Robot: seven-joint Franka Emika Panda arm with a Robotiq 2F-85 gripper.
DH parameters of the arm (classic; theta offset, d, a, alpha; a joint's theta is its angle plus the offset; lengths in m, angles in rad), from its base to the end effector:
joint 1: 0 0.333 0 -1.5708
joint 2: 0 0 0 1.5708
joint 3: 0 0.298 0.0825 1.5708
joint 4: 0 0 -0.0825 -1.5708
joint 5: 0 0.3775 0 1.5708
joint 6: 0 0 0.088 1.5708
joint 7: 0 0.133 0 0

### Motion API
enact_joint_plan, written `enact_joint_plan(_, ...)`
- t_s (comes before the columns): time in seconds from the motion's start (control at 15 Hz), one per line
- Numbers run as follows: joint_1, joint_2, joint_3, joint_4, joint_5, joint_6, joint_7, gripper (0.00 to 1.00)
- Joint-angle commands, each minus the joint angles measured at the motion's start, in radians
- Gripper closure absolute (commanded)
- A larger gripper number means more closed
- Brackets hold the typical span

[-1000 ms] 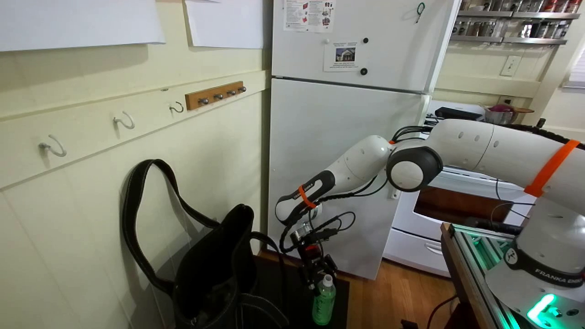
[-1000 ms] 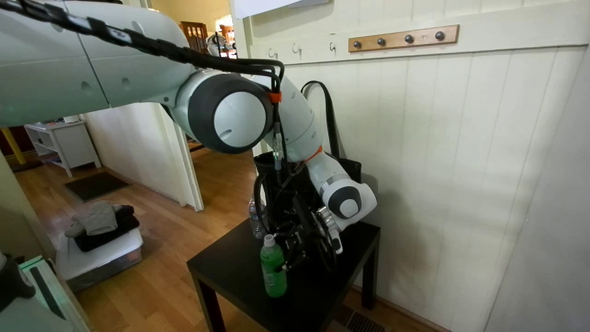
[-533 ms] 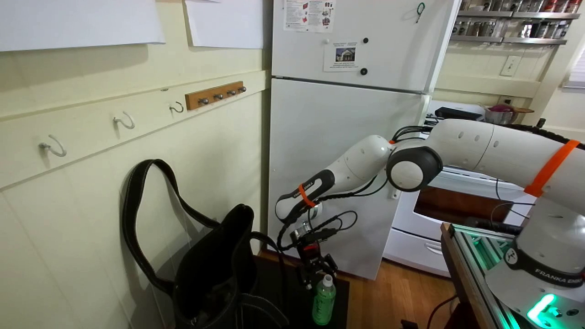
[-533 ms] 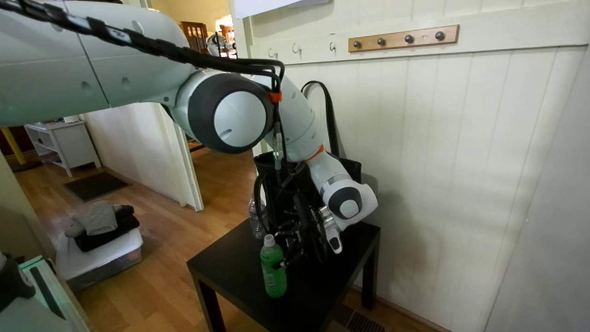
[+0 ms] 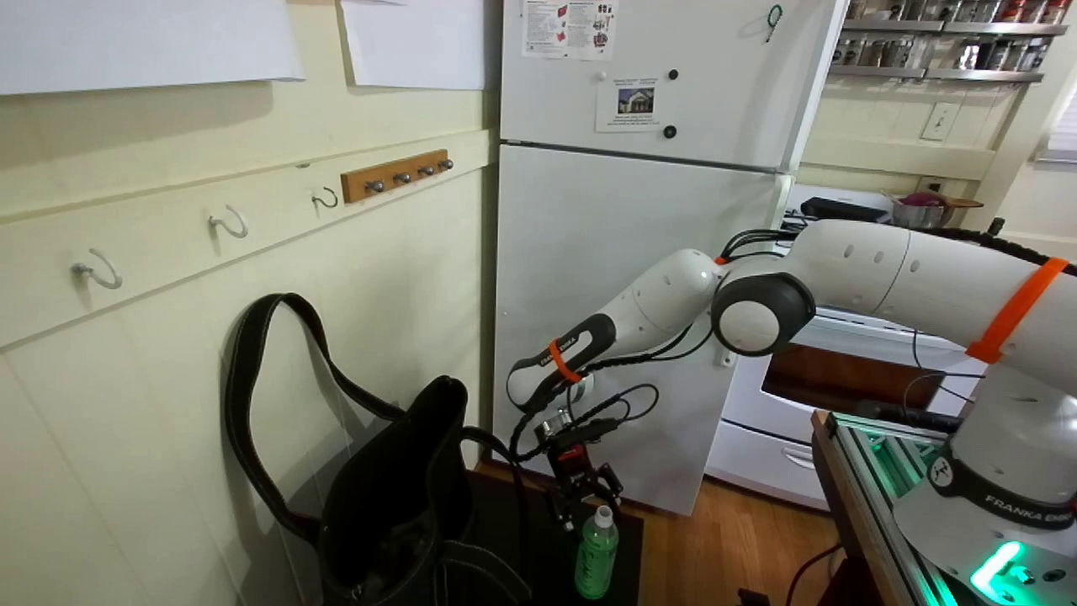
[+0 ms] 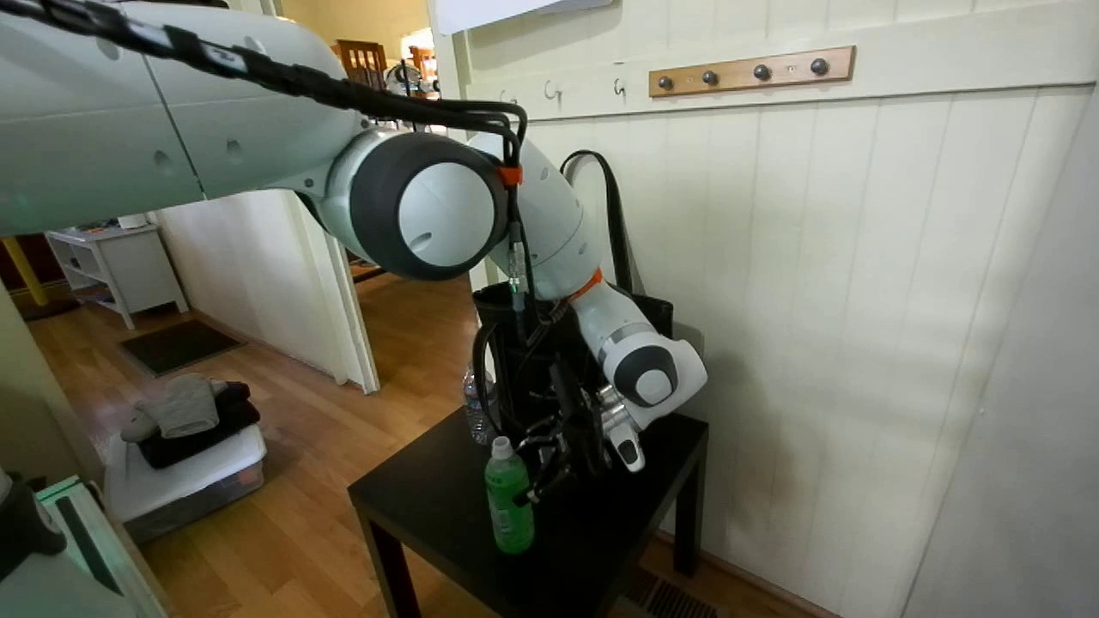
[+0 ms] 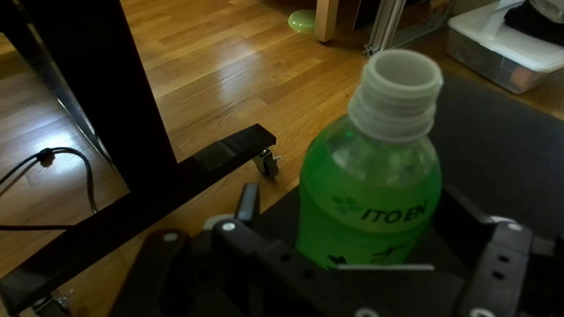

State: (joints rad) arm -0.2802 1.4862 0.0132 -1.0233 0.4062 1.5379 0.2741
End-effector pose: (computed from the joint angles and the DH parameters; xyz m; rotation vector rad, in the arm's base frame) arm 0.5377 -0.0920 -0.1202 -2.2752 0.8952 1.2868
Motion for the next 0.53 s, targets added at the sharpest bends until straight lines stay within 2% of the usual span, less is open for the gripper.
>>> enact_joint_plan(0.0,0.035,0.000,-0.023,-0.004,-0.009,0.055,0.025,0.00)
enact_joint_plan(0.47,0.046,0.000,-0.013,-0.031,-0.001,0.129,0.013,0.00)
